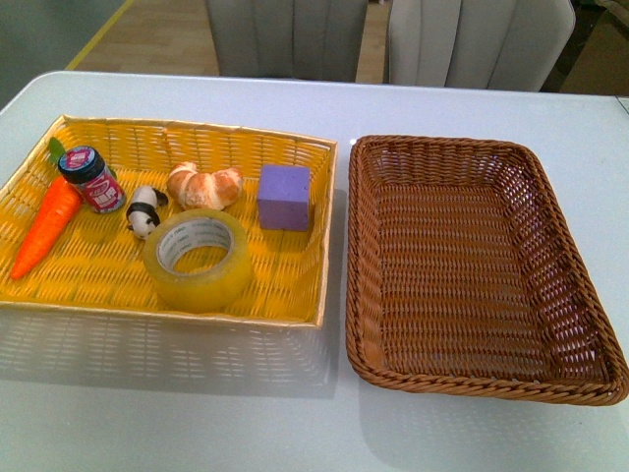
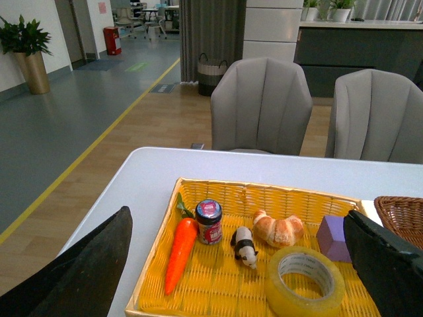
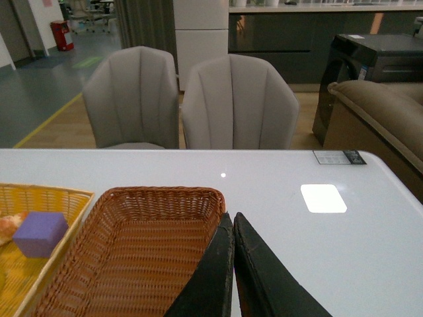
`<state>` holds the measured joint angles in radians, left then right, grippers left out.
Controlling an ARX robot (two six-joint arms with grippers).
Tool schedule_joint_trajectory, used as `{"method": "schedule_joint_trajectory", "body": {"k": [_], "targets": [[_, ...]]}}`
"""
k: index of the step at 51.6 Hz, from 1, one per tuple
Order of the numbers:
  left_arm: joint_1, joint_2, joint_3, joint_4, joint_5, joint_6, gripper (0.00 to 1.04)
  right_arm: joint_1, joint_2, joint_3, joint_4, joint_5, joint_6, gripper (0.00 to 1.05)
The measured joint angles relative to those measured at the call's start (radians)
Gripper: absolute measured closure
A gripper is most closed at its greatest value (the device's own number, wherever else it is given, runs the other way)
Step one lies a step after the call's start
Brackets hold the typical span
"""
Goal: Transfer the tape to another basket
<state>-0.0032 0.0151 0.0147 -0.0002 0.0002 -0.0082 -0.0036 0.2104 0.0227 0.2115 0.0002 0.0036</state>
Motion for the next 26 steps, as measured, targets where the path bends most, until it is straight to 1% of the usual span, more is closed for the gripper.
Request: {"method": "schedule_joint_trajectory", "body": {"k": [6, 7, 9, 22, 23, 26], "targets": [[0.0, 0.0, 0.0, 0.0, 0.0, 0.0, 0.09, 0.0, -0.026, 0.0, -0.027, 0.0, 0.0, 1.03], [0.0, 0.0, 0.0, 0.0, 0.0, 0.0, 0.09, 0.0, -0.119, 0.0, -0.151, -0.003, 0.0, 1.03], [0.0, 0.0, 0.0, 0.0, 0.0, 0.0, 0.09, 0.0, -0.175, 0.0, -0.2, 0.0, 0.0, 1.03], [0.0, 0.0, 0.0, 0.0, 0.0, 0.0, 0.09, 0.001, -0.203, 0.0, -0.21, 0.0, 0.0, 1.03], [0.0, 0.0, 0.0, 0.0, 0.0, 0.0, 0.09, 0.001, -0.203, 0.0, -0.21, 0.0, -0.001, 1.01], [0.0, 0.0, 0.0, 0.0, 0.0, 0.0, 0.09, 0.002, -0.204, 0.0, -0.21, 0.0, 0.0, 0.88]]}}
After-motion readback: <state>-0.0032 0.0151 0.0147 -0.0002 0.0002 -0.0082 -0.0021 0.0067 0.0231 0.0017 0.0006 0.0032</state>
